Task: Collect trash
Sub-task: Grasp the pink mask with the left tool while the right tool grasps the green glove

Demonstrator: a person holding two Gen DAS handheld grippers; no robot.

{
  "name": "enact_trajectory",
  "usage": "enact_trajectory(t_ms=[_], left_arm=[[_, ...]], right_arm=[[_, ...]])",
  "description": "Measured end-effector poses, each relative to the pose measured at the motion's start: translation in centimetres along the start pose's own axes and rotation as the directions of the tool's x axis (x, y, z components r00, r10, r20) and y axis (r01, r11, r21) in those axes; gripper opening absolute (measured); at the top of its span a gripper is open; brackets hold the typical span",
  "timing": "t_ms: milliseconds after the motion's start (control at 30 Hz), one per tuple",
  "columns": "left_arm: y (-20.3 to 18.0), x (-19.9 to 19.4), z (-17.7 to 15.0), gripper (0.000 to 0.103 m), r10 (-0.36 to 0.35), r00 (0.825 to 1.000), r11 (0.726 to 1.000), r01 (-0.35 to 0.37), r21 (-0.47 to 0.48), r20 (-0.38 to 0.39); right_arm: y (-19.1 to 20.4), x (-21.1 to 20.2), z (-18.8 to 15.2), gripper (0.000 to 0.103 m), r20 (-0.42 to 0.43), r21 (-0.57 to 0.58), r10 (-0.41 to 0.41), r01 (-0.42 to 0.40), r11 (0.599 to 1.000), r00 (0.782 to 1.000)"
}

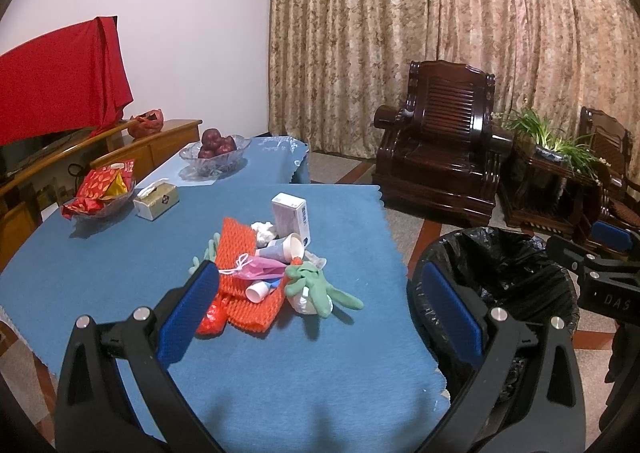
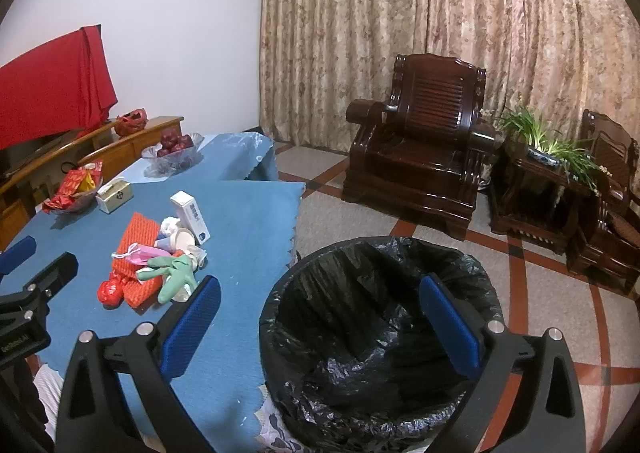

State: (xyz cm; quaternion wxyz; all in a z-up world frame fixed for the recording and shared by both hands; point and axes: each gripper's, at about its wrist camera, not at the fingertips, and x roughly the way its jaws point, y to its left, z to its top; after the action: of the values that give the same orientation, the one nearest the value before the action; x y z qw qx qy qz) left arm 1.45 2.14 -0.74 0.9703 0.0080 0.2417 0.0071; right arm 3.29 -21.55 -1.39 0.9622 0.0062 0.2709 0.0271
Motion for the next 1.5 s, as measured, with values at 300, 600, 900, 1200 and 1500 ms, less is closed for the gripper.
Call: enact_trajectory(t_ms=[300,600,900,1200,1500], left_arm=[[0.1,0.4,-0.3,0.098,0.015,1.0,1.0,-0.015,-0.01,-0.015],[2.8,2.5,-0.7,0.098,0.052,0.998,0.998,-0.053,-0.029,-0.048],[9.9,5.4,-2.4,0.098,0.178,0.981,0.98,-0.184,-0.077,-0.079],[14.5,9.0,-4.1,0.098,0.226,0.963,0.966,-0.24,-0.093,-0.144],[15.4,12.2,-4.4,0.093,0.222,0.96,0.968,-0.237,-0.078,-0.17]], right_arm=[[0.8,1.1,0.4,0.097,-0.016,-0.006,0.013,-0.013,1.0,1.0],[3.1,4.1,0.5,0.097,-0.05,-0.026,0.062,-0.064,0.998,0.997],[8.4,9.9,0.3,0.096,-0.086,-0.067,0.16,-0.166,0.984,0.983],[14.7,17.7,-0.7,0.088,-0.167,-0.1,0.224,-0.243,0.965,0.96],[18.2,23.6,-1.8,0.083,-0.281,-0.087,0.261,-0.295,0.951,0.923]])
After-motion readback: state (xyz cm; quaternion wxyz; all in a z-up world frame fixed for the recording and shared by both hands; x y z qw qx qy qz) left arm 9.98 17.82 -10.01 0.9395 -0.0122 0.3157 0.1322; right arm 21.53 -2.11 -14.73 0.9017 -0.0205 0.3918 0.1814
